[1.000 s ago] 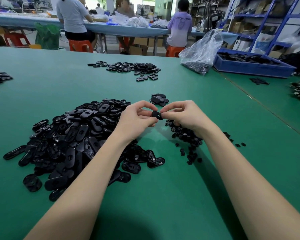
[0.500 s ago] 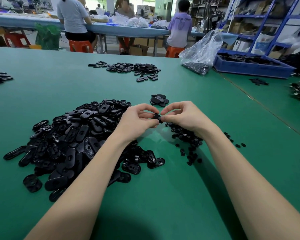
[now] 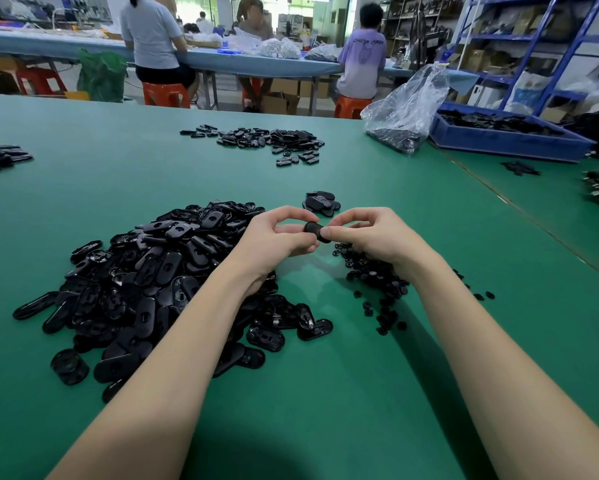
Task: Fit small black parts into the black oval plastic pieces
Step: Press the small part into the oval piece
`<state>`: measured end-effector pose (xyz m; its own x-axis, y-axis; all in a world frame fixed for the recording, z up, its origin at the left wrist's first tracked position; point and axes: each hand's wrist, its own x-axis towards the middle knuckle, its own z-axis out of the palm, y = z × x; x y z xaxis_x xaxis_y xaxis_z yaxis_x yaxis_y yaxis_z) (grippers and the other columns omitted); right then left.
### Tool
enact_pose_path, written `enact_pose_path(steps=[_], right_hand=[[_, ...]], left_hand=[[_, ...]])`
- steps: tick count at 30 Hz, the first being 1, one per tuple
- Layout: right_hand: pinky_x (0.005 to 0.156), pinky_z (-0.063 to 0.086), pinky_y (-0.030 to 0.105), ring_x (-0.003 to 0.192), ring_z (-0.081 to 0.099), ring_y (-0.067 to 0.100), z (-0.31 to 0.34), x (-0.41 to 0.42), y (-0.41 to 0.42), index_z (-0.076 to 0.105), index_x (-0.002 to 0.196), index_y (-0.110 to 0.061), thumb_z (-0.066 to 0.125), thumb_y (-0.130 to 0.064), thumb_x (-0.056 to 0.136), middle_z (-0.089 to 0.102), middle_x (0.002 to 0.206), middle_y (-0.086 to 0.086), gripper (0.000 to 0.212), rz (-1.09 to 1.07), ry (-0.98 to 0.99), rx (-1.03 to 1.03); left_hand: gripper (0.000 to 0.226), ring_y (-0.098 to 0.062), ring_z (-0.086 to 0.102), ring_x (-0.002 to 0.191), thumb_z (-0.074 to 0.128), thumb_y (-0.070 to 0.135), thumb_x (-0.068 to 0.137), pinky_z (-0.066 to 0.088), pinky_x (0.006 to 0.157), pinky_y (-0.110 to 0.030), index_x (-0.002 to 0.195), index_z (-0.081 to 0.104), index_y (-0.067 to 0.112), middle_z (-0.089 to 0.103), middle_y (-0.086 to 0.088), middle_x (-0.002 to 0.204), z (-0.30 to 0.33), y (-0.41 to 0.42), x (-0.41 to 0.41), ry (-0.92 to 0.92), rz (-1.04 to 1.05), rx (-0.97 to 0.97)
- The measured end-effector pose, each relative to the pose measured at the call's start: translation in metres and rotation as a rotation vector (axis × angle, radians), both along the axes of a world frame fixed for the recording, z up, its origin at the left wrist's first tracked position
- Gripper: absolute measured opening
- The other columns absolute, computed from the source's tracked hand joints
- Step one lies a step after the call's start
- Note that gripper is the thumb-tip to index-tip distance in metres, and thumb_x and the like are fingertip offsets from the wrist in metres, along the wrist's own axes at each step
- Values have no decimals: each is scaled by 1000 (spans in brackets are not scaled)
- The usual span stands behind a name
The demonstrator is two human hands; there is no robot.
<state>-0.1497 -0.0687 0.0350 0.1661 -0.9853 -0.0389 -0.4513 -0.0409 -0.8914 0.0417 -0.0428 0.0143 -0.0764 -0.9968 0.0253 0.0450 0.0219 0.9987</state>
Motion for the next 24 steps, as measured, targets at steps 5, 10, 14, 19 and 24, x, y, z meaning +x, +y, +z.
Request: enact_pose_path(steps=[5,10,14,19,24], right_hand=[[66,39,26,56,46,5,-4,5,0,77,80,-24,89,-40,76,69,74,-5,21,34,-36,6],[67,39,28,62,50,9,-2,6,-1,78,86,-17,86,-28,79,71,78,0,16,43,-22,-3],[72,45,28,67,58,10,-3,7,-1,77,82,-19,84,-24,80,76,83,8,8,32,12,-43],[67,45,23,62,58,5,-7,6,-4,78,82,-21,82,-26,79,70,74,-6,7,29,53,-55],[55,41,18,55,53,3,-13,7,-7,77,80,-20,82,-35,78,64,66,-11,16,6,86,-64]], left_hand=[[19,-24,70,79,69,-8,84,59,89,-30,95,68,7,73,-16,93,0,-2,-4,66,59,91],[18,-24,71,78,68,-10,85,60,85,-27,94,67,6,72,-16,90,-2,-3,-6,87,84,116],[19,-17,70,71,71,-7,84,57,71,-20,92,66,9,73,-15,87,-3,-1,-9,22,97,99],[18,-14,69,68,71,-6,84,54,68,-18,94,65,9,72,-13,84,-4,0,-11,-26,102,93],[18,-18,70,76,73,-4,84,58,82,-26,93,68,11,75,-15,89,-5,-2,-9,-51,117,81]])
